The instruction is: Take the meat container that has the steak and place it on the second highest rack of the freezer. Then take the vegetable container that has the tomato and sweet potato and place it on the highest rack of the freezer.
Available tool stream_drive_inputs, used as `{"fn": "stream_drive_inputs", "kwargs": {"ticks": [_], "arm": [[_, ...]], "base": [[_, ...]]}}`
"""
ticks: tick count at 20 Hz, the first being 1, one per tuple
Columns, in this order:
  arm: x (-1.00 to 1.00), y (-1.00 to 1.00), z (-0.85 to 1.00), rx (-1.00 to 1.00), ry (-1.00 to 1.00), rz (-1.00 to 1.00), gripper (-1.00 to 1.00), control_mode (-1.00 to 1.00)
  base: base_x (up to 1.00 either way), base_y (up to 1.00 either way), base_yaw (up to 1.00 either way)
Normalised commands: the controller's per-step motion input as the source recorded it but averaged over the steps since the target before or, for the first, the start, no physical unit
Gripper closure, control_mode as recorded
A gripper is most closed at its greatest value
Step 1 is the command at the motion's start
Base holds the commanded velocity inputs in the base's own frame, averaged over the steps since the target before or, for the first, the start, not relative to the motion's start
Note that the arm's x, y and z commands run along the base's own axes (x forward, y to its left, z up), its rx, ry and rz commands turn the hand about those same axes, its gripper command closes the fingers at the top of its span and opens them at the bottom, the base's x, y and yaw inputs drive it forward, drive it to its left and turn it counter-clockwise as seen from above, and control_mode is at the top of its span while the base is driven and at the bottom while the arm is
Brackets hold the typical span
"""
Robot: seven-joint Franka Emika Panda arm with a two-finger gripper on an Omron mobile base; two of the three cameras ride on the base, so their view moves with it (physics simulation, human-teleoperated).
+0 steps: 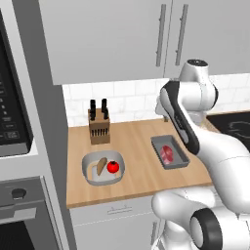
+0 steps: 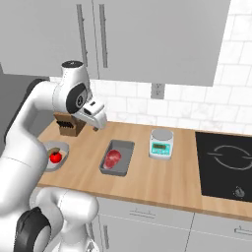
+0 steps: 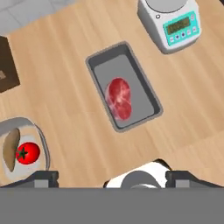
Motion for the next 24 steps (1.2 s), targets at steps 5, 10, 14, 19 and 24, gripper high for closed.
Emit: {"fn": "stream_drive_inputs", "kwargs": {"ticks": [5, 10, 14, 19, 24], "arm": [[-0.02, -0.47, -0.34, 0.22, 0.18, -0.71, -1.00, -1.00], [-0.12, -0.40, -0.48, 0.27, 0.18, -0.64, -1.00, -1.00], [-0.21, -0.11, -0.66, 0.14, 0.11, -0.53, -1.00, -1.00], [-0.02, -0.03, -0.62, 0.03, 0.04, -0.31, -1.00, -1.00], [0.08, -0.22, -0.45, 0.00, 0.04, -0.07, -1.00, -1.00]], "base": [[0.00, 0.00, 0.00], [0.00, 0.00, 0.00], [0.00, 0.00, 0.00], [0.00, 0.00, 0.00], [0.00, 0.00, 0.00]]}}
